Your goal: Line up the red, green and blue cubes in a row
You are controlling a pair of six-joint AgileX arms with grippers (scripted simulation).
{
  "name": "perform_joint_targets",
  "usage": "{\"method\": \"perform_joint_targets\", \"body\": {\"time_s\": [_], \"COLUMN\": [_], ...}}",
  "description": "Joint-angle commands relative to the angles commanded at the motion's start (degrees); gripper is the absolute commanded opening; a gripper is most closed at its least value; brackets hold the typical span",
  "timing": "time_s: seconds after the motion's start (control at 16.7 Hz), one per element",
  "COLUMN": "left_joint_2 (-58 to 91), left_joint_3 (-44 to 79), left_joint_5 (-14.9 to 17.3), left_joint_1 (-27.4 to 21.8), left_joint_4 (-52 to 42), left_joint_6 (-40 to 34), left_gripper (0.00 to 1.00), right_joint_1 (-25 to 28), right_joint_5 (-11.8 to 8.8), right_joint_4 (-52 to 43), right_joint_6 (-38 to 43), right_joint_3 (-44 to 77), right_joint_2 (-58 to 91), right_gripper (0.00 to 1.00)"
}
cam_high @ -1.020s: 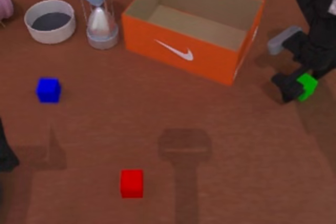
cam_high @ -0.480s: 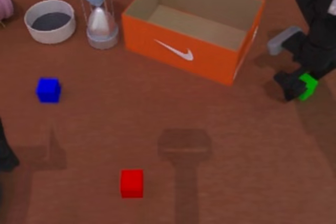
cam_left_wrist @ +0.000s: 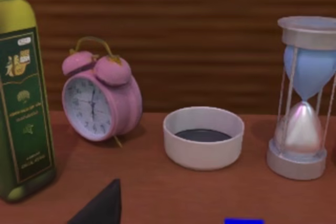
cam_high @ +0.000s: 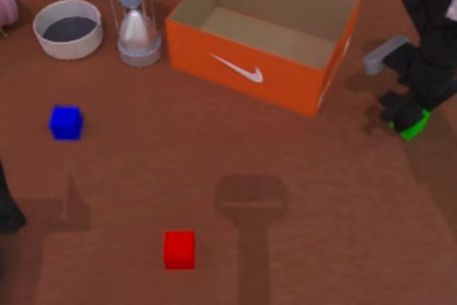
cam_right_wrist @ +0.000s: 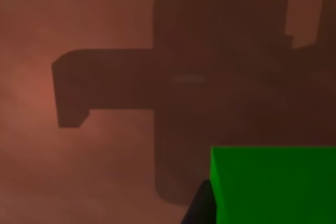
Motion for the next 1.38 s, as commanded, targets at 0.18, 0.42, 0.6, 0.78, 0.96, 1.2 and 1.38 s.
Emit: {"method": "perform_joint_targets", "body": {"time_s": [0.18,0.42,0.6,0.78,0.96,1.2,1.38], "left_joint_2": [0.0,0.0,0.0,0.0,0.0,0.0,0.0], "left_joint_3": [0.0,0.0,0.0,0.0,0.0,0.0,0.0], "left_joint_5": [0.0,0.0,0.0,0.0,0.0,0.0,0.0], "left_joint_1": [0.0,0.0,0.0,0.0,0.0,0.0,0.0], "left_joint_4": [0.0,0.0,0.0,0.0,0.0,0.0,0.0], "left_joint_6": [0.0,0.0,0.0,0.0,0.0,0.0,0.0], "left_gripper": [1.00,1.00,1.00,1.00,1.00,1.00,1.00], "right_joint_1": [0.0,-0.1,0.1,0.2,0.4,0.1,1.4], "right_joint_5": [0.0,-0.3,-0.3,-0.4,-0.4,-0.4,-0.3], "right_joint_4": [0.0,-0.5,-2.8,-9.6,-13.7,-13.7,-13.6], "right_joint_6": [0.0,0.3,0.2,0.3,0.2,0.3,2.3], "right_joint_3": [0.0,0.0,2.1,6.4,9.4,9.5,9.1], "right_joint_2": [0.0,-1.0,-1.6,-3.2,-4.7,-4.6,-5.0], "right_gripper": [0.00,0.00,0.00,0.00,0.00,0.00,0.00]}}
